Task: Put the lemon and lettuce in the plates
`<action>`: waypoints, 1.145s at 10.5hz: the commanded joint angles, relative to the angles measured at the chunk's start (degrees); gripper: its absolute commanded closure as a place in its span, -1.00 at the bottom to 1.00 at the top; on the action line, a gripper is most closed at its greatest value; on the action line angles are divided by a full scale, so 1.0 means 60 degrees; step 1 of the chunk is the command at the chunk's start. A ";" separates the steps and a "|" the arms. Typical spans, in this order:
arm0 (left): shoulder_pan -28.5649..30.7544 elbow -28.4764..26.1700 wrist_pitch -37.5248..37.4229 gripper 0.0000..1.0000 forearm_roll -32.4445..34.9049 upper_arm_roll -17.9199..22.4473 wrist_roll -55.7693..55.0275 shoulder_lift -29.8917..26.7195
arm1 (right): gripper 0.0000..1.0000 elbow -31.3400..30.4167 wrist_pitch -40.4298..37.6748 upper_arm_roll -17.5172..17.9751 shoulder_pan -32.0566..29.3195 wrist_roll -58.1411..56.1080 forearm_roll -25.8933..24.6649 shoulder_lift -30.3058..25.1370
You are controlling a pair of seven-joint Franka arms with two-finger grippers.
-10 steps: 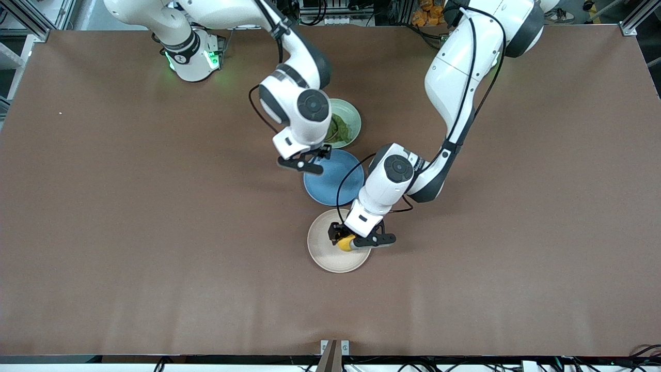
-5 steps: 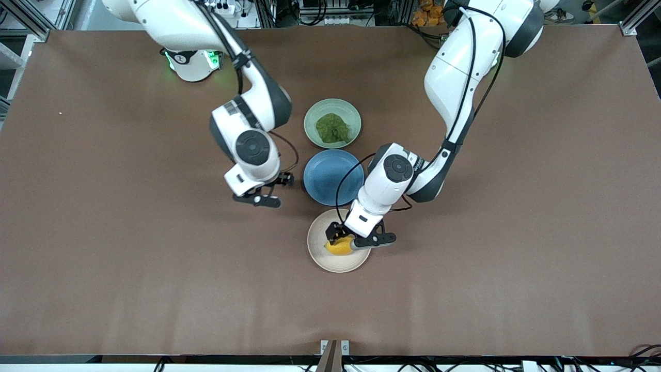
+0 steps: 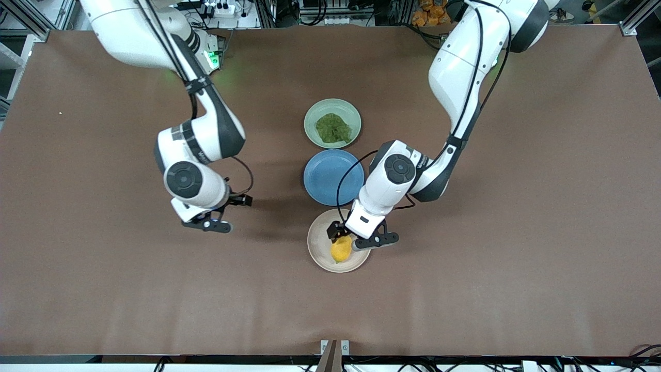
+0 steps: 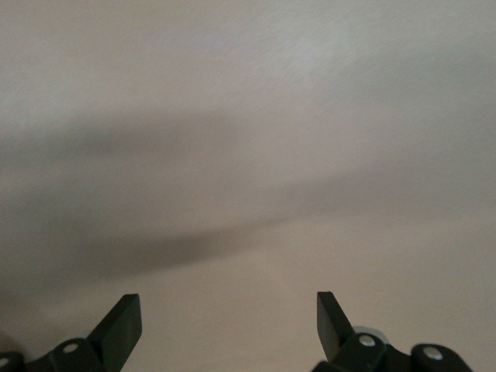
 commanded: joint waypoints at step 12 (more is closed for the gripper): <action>0.1552 -0.0318 -0.3939 -1.00 -0.0117 0.0020 0.0531 -0.1385 | -1.00 -0.2359 0.1083 0.0186 -0.2831 -0.3017 -0.0006 -0.1290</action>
